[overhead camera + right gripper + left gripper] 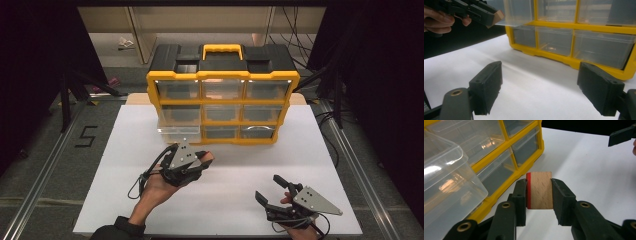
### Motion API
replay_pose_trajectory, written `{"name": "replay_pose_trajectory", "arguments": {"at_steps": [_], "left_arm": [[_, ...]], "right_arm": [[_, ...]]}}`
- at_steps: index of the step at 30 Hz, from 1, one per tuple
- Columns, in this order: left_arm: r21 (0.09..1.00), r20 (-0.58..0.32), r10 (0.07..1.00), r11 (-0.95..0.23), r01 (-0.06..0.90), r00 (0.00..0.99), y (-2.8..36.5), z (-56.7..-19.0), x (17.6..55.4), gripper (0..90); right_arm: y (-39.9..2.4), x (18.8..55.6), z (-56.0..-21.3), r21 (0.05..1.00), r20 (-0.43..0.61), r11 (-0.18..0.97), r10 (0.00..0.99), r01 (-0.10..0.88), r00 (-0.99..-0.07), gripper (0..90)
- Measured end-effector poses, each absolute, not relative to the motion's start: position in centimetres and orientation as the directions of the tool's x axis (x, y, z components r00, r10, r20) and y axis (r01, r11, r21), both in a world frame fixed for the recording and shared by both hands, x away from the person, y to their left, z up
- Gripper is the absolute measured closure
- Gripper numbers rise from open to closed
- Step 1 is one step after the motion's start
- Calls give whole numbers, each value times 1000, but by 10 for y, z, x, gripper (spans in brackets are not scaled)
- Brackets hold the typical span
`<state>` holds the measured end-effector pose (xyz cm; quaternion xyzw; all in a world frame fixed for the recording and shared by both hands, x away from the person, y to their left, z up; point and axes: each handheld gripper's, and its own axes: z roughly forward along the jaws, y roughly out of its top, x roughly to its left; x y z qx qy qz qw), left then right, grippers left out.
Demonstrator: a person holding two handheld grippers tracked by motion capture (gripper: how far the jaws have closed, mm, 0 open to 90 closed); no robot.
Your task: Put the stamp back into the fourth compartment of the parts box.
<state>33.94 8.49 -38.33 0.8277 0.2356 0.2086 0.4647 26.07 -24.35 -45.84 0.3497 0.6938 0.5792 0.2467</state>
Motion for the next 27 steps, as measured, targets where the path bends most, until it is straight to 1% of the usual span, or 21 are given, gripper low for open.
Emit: {"name": "replay_pose_trajectory", "arguments": {"at_steps": [27], "left_arm": [[906,121,630,-386,174,767,101,-368,337,662]], "right_arm": [[-243,261,-459,976,62,86,771,199,-634,211]]}}
